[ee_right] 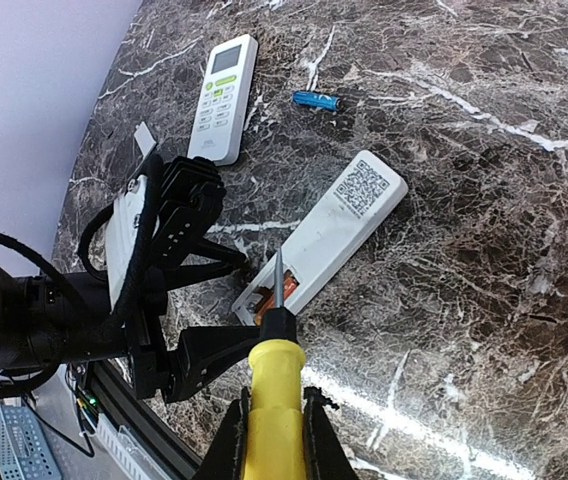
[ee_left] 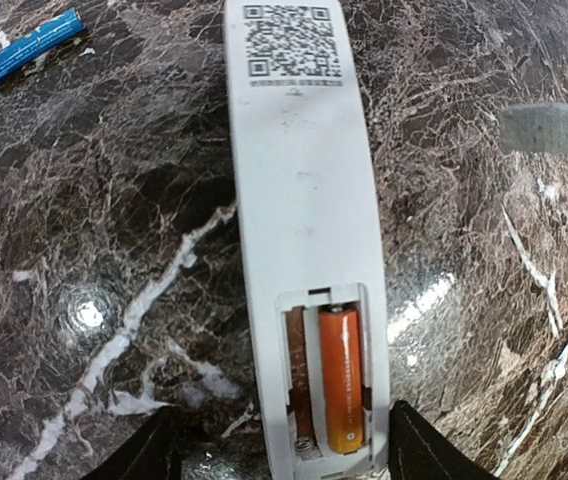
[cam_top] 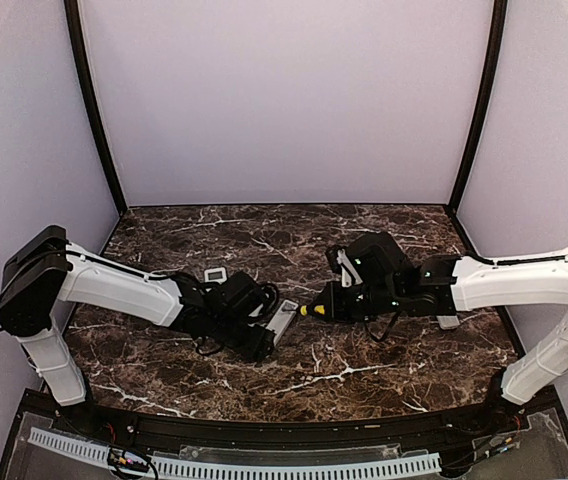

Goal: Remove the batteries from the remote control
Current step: Move the remote control without the battery cover to the center of the board.

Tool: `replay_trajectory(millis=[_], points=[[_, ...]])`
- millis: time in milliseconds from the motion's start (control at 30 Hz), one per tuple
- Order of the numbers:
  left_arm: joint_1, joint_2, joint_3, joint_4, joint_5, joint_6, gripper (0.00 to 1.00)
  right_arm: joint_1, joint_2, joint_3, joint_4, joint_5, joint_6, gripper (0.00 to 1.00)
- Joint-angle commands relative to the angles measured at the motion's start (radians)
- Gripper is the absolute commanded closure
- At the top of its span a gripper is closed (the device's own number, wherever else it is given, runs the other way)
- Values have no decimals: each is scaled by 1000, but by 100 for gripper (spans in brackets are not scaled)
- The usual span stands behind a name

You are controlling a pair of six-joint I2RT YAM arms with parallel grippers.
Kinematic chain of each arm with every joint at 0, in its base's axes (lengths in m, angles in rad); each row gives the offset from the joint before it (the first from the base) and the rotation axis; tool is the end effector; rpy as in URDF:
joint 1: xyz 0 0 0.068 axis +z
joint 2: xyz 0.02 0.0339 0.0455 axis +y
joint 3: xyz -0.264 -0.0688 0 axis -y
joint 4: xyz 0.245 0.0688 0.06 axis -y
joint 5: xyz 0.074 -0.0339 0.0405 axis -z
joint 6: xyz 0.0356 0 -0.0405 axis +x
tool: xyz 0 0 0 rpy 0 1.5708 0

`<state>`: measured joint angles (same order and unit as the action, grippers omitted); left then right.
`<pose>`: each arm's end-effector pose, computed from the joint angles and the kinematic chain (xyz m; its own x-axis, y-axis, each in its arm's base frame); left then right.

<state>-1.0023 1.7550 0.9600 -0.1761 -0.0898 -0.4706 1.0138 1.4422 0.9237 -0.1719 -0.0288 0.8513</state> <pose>0.1882 -0.2886 0.1498 -0.7643 0.3576 -0.5366 0.5223 0.8314 -0.1899 0.1647 0.2664 0.2362 -0.8689 0.0270 -0.4943 -0.3137 0.7424 0.5920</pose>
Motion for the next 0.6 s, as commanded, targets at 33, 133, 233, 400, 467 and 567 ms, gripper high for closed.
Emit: replay_trajectory(millis=[33, 133, 233, 400, 467, 567], points=[[10, -28, -9, -129, -137, 15, 34, -1, -8, -4, 27, 0, 2, 100], [11, -30, -11, -147, -162, 8, 37, -1, 7, 4, 31, -19, -1, 100], [15, -38, -22, -152, -174, -2, 40, 0, 21, 8, 36, -31, -3, 100], [36, -67, -56, -148, -167, -20, 42, 0, 47, 20, 36, -58, -9, 100], [38, -83, -68, -133, -147, -21, 42, -1, 58, 24, 35, -65, -9, 100], [39, -98, -80, -126, -125, -27, 42, -1, 73, 33, 35, -74, -11, 100]])
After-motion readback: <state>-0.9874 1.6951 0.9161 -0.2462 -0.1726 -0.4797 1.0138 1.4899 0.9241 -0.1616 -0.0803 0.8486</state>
